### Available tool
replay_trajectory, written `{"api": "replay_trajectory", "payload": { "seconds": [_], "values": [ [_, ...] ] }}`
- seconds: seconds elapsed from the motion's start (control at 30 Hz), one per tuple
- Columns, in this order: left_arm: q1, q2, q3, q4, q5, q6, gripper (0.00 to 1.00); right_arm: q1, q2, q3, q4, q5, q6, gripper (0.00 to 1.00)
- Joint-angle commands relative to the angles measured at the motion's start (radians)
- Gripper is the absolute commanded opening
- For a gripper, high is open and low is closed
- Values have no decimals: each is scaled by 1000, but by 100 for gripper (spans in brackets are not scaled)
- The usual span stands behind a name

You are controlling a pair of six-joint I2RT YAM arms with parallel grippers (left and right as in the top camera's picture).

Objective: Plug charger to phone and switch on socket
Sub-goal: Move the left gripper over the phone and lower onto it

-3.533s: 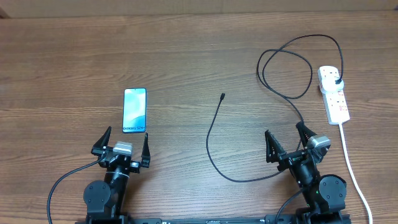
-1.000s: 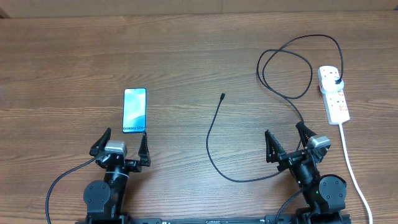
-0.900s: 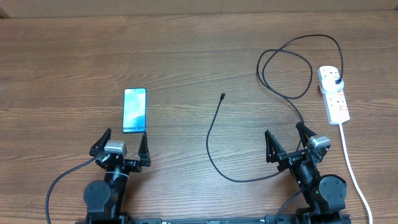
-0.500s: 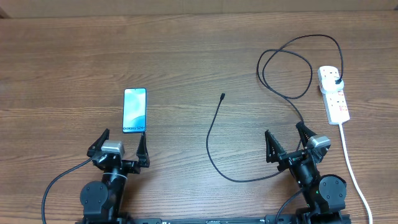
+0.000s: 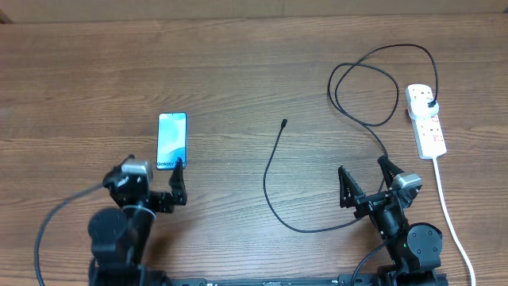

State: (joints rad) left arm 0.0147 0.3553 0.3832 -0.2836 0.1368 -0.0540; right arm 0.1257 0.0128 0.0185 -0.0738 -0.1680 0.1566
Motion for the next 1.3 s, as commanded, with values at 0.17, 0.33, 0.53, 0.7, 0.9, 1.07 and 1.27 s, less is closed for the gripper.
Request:
{"api": "replay_trajectory", "payload": {
  "seconds": [0.17, 0.33, 0.53, 0.7, 0.9, 1.07, 1.27],
  "values": [
    [-2, 354, 369, -179, 29, -13, 100, -3, -10, -11, 4, 10, -2, 100],
    [-2, 574, 603, -348, 45, -13, 99, -3, -10, -11, 4, 10, -2, 100],
    [-2, 834, 887, -555, 112, -12, 100, -3, -10, -11, 4, 10, -2, 100],
    [-2, 1016, 1082, -716, 127, 17, 99, -3, -10, -11, 4, 10, -1, 100],
    [-2, 1099, 1125, -746, 171, 16, 100, -3, -10, -11, 4, 10, -2, 100],
    [-2, 1116, 1125, -742, 171, 18, 99, -3, -10, -11, 4, 10, -2, 100],
    [-2, 1165, 1125, -776, 34, 2, 99, -3, -10, -11, 4, 10, -2, 100]
  ]
}}
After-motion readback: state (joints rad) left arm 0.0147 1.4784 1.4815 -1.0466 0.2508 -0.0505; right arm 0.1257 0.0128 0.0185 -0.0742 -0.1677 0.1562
